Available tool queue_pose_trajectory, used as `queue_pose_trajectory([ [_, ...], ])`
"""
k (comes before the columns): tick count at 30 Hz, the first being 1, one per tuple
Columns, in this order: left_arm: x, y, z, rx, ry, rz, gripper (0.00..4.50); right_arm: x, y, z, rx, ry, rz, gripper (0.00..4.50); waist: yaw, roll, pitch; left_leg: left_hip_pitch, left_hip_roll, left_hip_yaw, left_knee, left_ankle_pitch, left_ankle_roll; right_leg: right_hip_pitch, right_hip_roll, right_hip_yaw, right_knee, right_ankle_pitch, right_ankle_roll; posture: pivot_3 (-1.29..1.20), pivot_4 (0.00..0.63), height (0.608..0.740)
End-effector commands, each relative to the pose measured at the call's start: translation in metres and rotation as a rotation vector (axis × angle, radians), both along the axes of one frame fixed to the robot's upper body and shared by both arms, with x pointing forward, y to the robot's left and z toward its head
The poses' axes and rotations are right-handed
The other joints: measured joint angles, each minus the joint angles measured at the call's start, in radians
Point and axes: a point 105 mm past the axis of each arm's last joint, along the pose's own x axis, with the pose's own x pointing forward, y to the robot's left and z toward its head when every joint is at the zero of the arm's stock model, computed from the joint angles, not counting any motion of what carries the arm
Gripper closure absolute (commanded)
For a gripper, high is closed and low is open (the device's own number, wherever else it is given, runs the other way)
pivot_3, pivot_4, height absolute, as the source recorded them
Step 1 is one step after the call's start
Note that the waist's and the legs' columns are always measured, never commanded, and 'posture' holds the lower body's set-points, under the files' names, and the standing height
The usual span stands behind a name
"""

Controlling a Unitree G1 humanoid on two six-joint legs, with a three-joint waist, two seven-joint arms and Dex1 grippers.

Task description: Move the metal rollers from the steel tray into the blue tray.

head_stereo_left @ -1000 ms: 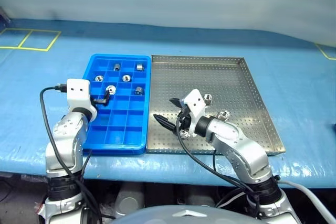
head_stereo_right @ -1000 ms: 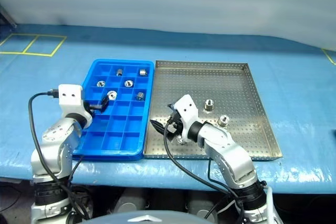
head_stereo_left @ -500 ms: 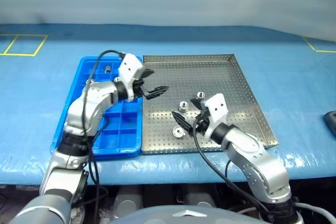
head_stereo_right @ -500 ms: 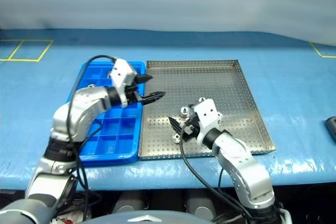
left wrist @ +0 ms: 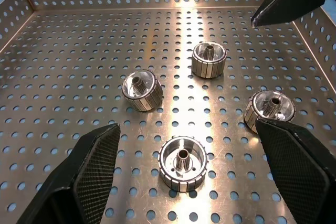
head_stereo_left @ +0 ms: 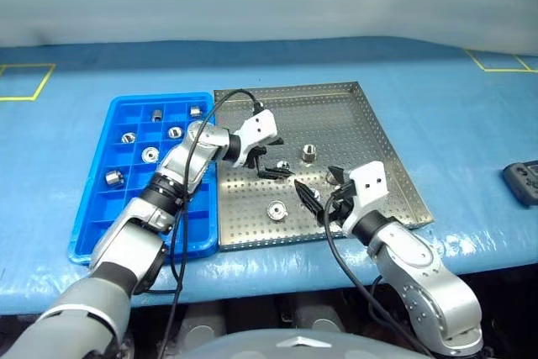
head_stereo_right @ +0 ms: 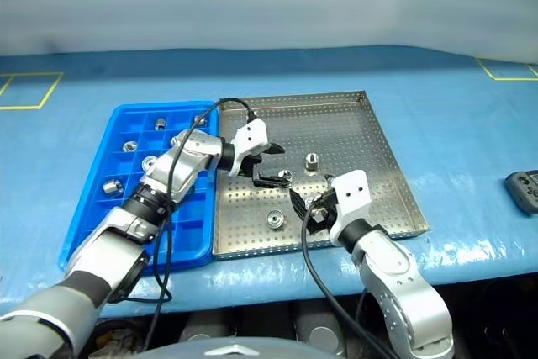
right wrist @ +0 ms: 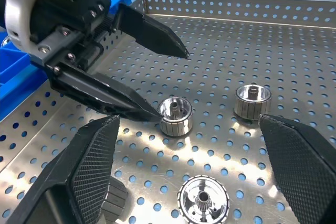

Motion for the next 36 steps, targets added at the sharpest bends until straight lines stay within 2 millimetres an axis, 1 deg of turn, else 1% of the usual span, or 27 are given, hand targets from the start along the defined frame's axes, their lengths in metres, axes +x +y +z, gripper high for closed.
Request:
queue_pose_trajectory([
  [1,0.005,-0.009,0.004,0.033,-0.062,-0.034,0.03,-0.003,0.002,0.014,0.019,-0.053,-0.001,0.00,-0.005,0.000,0.000,0.000,0.000,0.000,0.000,0.000,0.000,0.000,0.000,0.000,0.000,0.000,0.000,-0.15,0.150,0.740],
  [4,0.008,-0.014,-0.005,0.076,-0.070,-0.032,0.03,-0.003,0.003,0.014,0.025,-0.054,-0.004,0.00,-0.007,0.000,0.000,0.000,0.000,0.000,0.000,0.000,0.000,0.000,0.000,0.000,0.000,0.000,0.000,-0.16,0.150,0.740],
  [10,0.010,-0.016,-0.015,0.124,-0.058,-0.043,0.03,-0.004,0.004,0.014,0.034,-0.055,-0.010,0.00,-0.015,0.000,0.000,0.000,0.000,0.000,0.000,0.000,0.000,0.000,0.000,0.000,0.000,0.000,0.000,-0.17,0.150,0.740],
  [13,0.011,-0.014,-0.018,0.146,-0.060,-0.045,0.59,-0.004,0.004,0.014,0.038,-0.055,-0.016,0.00,-0.018,0.000,0.000,0.000,0.000,0.000,0.000,0.000,0.000,0.000,0.000,0.000,0.000,0.000,0.000,-0.17,0.150,0.740],
  [19,0.007,-0.008,-0.018,0.166,-0.036,-0.078,2.58,-0.003,0.004,0.014,0.045,-0.056,-0.014,0.00,-0.020,0.000,0.000,0.000,0.000,0.000,0.000,0.000,0.000,0.000,0.000,0.000,0.000,0.000,0.000,-0.17,0.150,0.740],
  [20,0.005,-0.007,-0.018,0.169,-0.026,-0.089,2.82,-0.002,0.005,0.014,0.044,-0.057,-0.012,0.00,-0.021,0.000,0.000,0.000,0.000,0.000,0.000,0.000,0.000,0.000,0.000,0.000,0.000,0.000,0.000,-0.17,0.150,0.740],
  [22,0.004,-0.005,-0.016,0.170,-0.022,-0.099,2.83,0.000,0.005,0.015,0.042,-0.061,-0.006,0.00,-0.020,0.000,0.000,0.000,0.000,0.000,0.000,0.000,0.000,0.000,0.000,0.000,0.000,0.000,0.000,-0.14,0.150,0.740],
  [24,0.005,-0.005,-0.010,0.141,-0.025,-0.088,2.83,0.002,0.006,0.017,0.048,-0.068,0.001,0.00,-0.018,0.000,0.000,0.000,0.000,0.000,0.000,0.000,0.000,0.000,0.000,0.000,0.000,0.000,0.000,-0.11,0.150,0.740],
  [29,0.009,0.000,0.012,0.020,-0.023,-0.017,2.83,0.008,0.011,0.023,0.042,-0.090,0.042,0.00,-0.010,0.000,0.000,0.000,0.000,0.000,0.000,0.000,0.000,0.000,0.000,0.000,0.000,0.000,0.000,-0.06,0.150,0.740],
  [32,0.013,0.008,0.029,-0.047,-0.061,0.056,2.83,0.012,0.016,0.027,0.040,-0.104,0.073,0.00,-0.004,0.000,0.000,0.000,0.000,0.000,0.000,0.000,0.000,0.000,0.000,0.000,0.000,0.000,0.001,-0.04,0.150,0.740],
  [36,0.012,0.027,0.064,-0.191,-0.153,0.168,2.83,0.017,0.025,0.030,0.030,-0.114,0.139,0.00,0.006,0.000,0.000,0.000,0.001,-0.001,0.000,0.000,0.000,0.000,0.001,0.000,0.001,0.000,0.000,0.03,0.150,0.740],
])
